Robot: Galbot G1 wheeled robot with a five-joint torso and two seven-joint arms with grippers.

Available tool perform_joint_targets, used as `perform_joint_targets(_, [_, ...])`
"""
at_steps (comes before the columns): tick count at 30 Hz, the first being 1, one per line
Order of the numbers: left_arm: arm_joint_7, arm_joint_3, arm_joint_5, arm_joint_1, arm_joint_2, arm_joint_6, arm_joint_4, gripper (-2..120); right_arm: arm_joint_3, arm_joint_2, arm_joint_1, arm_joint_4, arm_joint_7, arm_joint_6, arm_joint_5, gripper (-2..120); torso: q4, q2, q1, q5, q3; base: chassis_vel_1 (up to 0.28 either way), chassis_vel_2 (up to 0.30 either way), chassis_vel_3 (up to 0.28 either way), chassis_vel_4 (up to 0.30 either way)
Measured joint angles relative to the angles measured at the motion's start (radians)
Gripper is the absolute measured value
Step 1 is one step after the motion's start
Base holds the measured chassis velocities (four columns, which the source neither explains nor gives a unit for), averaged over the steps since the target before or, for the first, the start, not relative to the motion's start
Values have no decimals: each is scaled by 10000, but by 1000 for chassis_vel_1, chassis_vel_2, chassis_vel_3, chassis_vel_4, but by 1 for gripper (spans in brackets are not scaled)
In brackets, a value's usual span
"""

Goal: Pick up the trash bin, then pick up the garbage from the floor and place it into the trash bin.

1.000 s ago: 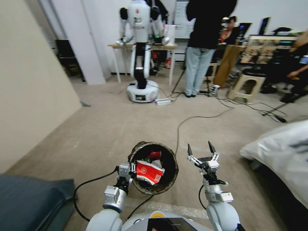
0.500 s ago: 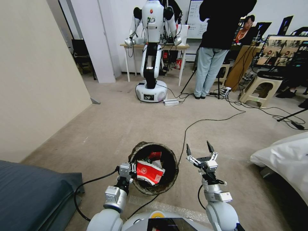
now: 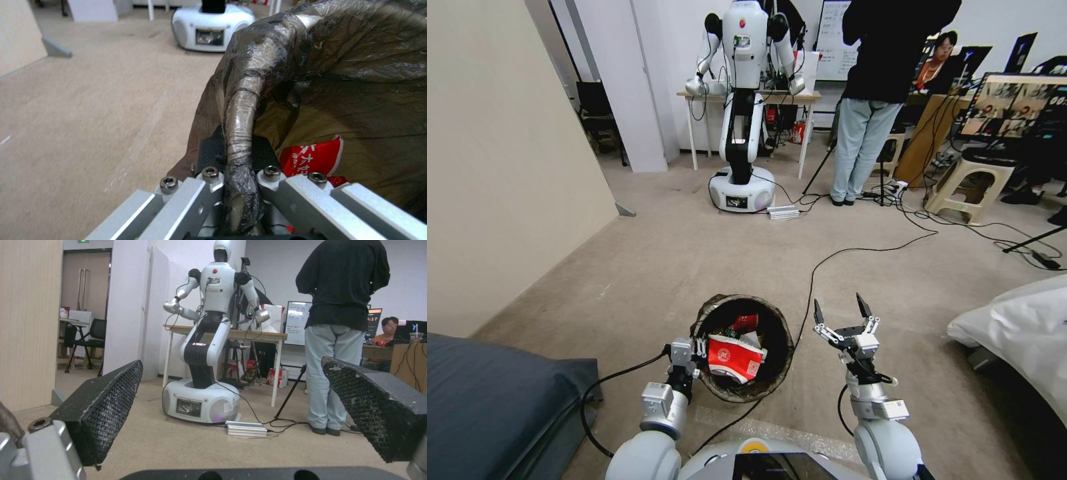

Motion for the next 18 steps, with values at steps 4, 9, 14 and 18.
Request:
perform_joint_targets(4, [-195, -276, -580, -217, -13, 177, 250, 1, -7, 22, -17, 6, 5, 38, -8, 100, 0, 0, 0, 0, 0, 0, 0, 0, 0])
perform_joint_targets(9, [-381, -765, -1343, -568, -42, 353, 699, 1, -12, 25, -38, 9, 11, 64, -16, 100, -1, 0, 0, 0, 0, 0, 0, 0, 0])
perform_joint_targets(14, [-538, -1039, -1920, -783, -27, 509, 1078, 1, -73, 26, -27, 9, 13, 64, -44, 100, 0, 0, 0, 0, 0, 0, 0, 0, 0])
perform_joint_targets(18, [-694, -1214, -2345, -975, -22, 658, 1511, 1, -157, 39, -12, 14, 13, 52, -90, 100, 0, 0, 0, 0, 0, 0, 0, 0, 0])
